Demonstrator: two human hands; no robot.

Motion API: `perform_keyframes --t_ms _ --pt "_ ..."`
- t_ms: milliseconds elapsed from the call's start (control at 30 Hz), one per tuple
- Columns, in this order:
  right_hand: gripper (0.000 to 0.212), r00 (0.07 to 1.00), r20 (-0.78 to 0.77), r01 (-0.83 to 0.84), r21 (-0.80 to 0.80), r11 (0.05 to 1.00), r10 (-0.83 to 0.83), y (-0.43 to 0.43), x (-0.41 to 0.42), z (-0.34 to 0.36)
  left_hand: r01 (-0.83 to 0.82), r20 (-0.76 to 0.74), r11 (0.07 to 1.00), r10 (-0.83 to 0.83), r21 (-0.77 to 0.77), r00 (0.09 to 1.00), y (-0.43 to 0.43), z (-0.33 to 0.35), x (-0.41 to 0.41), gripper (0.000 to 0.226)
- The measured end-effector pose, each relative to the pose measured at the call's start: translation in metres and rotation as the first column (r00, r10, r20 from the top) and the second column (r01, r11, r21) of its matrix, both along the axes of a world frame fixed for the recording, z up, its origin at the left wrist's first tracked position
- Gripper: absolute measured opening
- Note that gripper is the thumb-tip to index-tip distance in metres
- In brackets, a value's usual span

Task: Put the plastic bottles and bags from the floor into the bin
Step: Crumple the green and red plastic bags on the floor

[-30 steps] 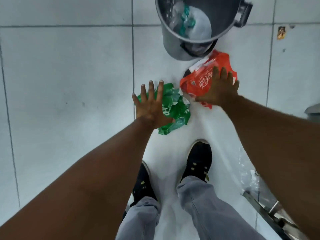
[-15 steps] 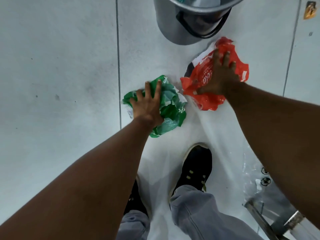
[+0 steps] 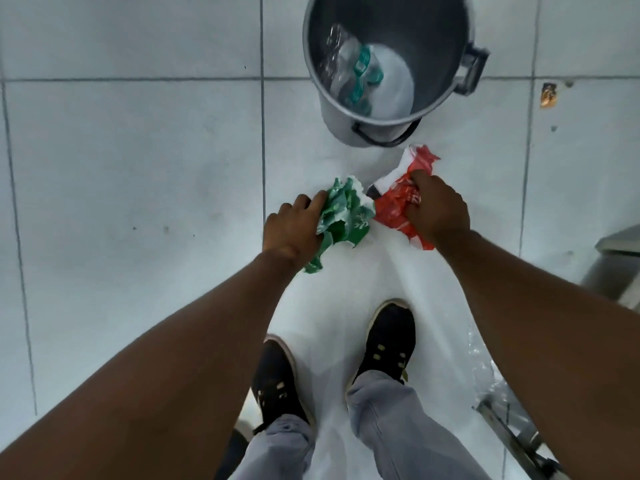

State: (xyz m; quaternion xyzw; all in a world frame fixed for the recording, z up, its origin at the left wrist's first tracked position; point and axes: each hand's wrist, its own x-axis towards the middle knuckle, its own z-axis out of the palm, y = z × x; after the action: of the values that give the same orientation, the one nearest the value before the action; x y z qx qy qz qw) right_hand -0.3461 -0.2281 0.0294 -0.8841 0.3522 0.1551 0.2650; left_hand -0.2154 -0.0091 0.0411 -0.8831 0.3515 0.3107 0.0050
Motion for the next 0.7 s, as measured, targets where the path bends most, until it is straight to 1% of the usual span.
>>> perform_keyframes --t_ms 33,133,200,267,367,467,567,700 --pt "0.045 0.999 0.040 0.021 0.002 1.000 -0.021 -0.001 0.002 0.027 -0.006 0.014 0.999 0.007 -0.038 1.000 -0.001 0.026 0.008 0.071" --pt "0.049 0.992 0.094 0.085 -0.017 0.996 -0.083 -0.003 0.011 0.090 -0.066 0.046 0.988 0.073 -0.136 0.996 -0.007 0.087 0.030 0.073" --pt "0.048 0.986 0.135 0.100 -0.012 0.995 -0.098 -0.013 0.020 0.133 -0.066 0.071 0.975 0.083 -0.210 0.994 -0.019 0.131 0.049 0.074" --pt "0.048 0.977 0.171 0.130 -0.020 0.991 -0.125 -0.027 0.033 0.176 -0.066 0.087 0.965 0.091 -0.254 0.992 -0.036 0.175 0.068 0.076" --pt "0.050 0.960 0.232 0.178 -0.080 0.981 -0.155 -0.052 0.058 0.218 -0.070 0.125 0.954 0.110 -0.292 0.986 -0.069 0.213 0.099 0.077" --pt "0.051 0.937 0.288 0.246 -0.149 0.958 -0.196 -0.083 0.082 0.246 -0.108 0.131 0.942 0.156 -0.317 0.979 -0.109 0.231 0.122 0.078" --pt "0.051 0.940 0.261 0.280 -0.229 0.932 -0.218 -0.117 0.097 0.258 -0.099 0.127 0.942 0.147 -0.321 0.981 -0.147 0.223 0.136 0.077" --pt "0.048 0.947 0.203 0.301 -0.297 0.906 -0.248 -0.155 0.096 0.255 -0.094 0.108 0.948 0.132 -0.303 0.985 -0.189 0.194 0.136 0.080"
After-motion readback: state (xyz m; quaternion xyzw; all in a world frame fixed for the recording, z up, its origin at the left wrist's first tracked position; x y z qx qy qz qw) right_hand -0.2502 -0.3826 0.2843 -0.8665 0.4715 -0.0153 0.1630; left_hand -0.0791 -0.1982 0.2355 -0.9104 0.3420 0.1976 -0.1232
